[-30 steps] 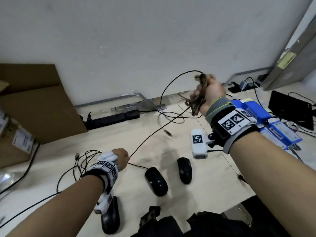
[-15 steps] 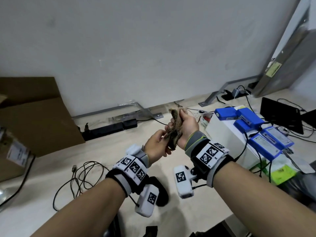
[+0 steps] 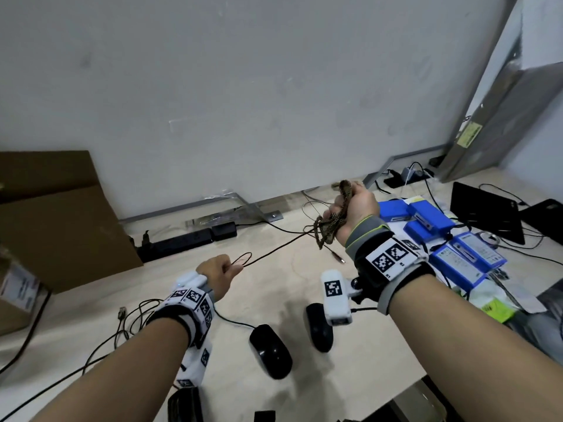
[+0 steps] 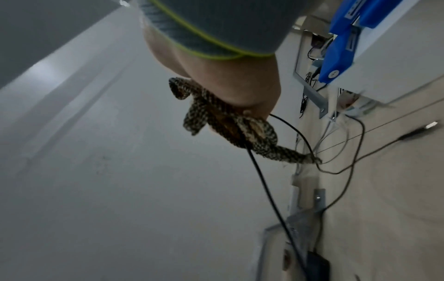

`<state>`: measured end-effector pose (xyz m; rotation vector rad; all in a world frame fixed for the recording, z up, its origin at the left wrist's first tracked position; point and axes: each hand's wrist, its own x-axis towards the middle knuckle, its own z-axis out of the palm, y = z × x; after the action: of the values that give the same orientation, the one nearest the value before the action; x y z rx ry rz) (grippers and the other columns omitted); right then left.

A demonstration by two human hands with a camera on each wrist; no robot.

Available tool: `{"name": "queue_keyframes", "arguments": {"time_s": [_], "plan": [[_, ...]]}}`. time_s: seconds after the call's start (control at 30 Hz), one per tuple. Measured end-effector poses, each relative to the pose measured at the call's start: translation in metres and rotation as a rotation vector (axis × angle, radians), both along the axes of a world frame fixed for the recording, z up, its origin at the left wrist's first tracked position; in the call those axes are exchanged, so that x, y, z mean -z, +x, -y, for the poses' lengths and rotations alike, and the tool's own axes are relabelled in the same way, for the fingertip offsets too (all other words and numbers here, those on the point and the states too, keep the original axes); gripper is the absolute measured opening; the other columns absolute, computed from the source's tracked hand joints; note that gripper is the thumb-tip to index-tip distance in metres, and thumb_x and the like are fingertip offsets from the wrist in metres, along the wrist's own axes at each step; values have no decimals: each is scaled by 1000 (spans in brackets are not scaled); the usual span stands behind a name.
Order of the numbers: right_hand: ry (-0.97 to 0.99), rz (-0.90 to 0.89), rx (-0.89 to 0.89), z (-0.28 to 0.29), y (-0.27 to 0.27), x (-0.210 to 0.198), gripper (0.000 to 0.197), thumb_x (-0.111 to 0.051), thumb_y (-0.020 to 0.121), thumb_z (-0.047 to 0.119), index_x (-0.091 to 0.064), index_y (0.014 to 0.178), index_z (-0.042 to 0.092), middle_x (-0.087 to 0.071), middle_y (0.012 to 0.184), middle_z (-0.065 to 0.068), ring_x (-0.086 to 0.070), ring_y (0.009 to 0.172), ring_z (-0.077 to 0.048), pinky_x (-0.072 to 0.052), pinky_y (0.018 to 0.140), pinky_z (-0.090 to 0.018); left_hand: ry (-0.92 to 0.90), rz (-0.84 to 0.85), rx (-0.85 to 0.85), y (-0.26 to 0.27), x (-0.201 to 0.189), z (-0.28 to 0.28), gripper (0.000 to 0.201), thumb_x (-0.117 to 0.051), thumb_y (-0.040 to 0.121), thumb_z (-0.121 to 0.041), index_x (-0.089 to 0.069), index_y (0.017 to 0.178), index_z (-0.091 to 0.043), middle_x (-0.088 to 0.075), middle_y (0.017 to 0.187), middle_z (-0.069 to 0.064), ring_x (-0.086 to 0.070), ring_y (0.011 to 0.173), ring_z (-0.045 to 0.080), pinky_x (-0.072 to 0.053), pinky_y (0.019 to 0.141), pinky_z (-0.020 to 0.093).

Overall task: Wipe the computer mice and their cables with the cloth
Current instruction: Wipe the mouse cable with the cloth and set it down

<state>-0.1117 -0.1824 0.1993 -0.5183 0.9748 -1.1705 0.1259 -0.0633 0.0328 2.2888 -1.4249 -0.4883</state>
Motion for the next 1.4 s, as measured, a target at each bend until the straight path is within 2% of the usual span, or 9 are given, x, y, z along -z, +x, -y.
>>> {"name": "queue_keyframes", "arguments": {"time_s": [0.17,0.27,0.33,0.47,0.73,0.87,1.0,1.2,1.4], "plan": [[-87,83,3,5,-2,-23,40,-37,98,38,-59,74,14,-33,41,4,-28,33,-14,-32,49,-20,234,70,-53,23,7,-3,34,-55,88,-53,-52,70,-24,-66,80,2,-61,74,24,-46,68,30],[-113,128,-78,-1,5,-21,50,-35,96,53,-58,72,15,-44,44,2,-30,36,-16,-30,49,-22,48,-188,-57,-8,-26,10,19,-60,92,-34,-67,99,-19,-70,102,1,-65,94,23,-46,81,26],[-76,146,-123,-4,11,-14,55,-31,95,57,-61,81,13,-49,48,1,-34,39,-17,-33,51,-24,-141,-362,-7,-44,-56,18,19,-56,94,-27,-66,109,-20,-70,110,0,-68,88,22,-46,76,24],[12,113,-197,-14,21,3,47,-38,96,53,-61,90,12,-51,58,-7,-49,48,-21,-44,54,-28,-187,-787,157,-105,-102,19,20,-41,101,-26,-59,105,-16,-72,90,6,-60,51,17,-39,44,23],[28,230,-373,-31,16,12,49,-28,102,42,-61,95,6,-67,74,-9,-63,65,-22,-56,60,-28,-330,-982,82,-112,-112,12,22,-45,100,-32,-50,93,-11,-49,47,-8,-51,46,12,-38,51,28],[24,174,-327,-34,16,12,42,-33,102,40,-59,93,8,-67,66,-8,-63,61,-22,-52,64,-33,-452,-506,30,-106,-104,18,19,-61,91,-33,-55,81,-18,-46,46,-8,-34,41,7,-29,47,27],[83,49,-124,-29,21,14,24,-48,99,31,-56,98,9,-54,62,-9,-56,42,-20,-51,46,-30,-433,-221,108,-96,-102,20,22,-69,85,-29,-58,68,-21,-53,55,-7,-43,50,7,-31,49,25],[-7,-53,24,-13,4,-1,23,-48,100,22,-53,84,8,-49,40,-6,-48,32,-18,-46,53,-34,95,356,218,-46,-68,12,30,-51,88,-54,-52,75,-28,-61,80,-4,-55,78,22,-43,66,30],[-109,-25,148,7,-20,-29,24,-45,101,22,-56,85,7,-50,49,-5,-46,31,-16,-44,54,-31,626,651,239,7,-42,-10,31,-50,93,-37,-61,117,-20,-58,122,3,-54,113,24,-35,83,30]]}}
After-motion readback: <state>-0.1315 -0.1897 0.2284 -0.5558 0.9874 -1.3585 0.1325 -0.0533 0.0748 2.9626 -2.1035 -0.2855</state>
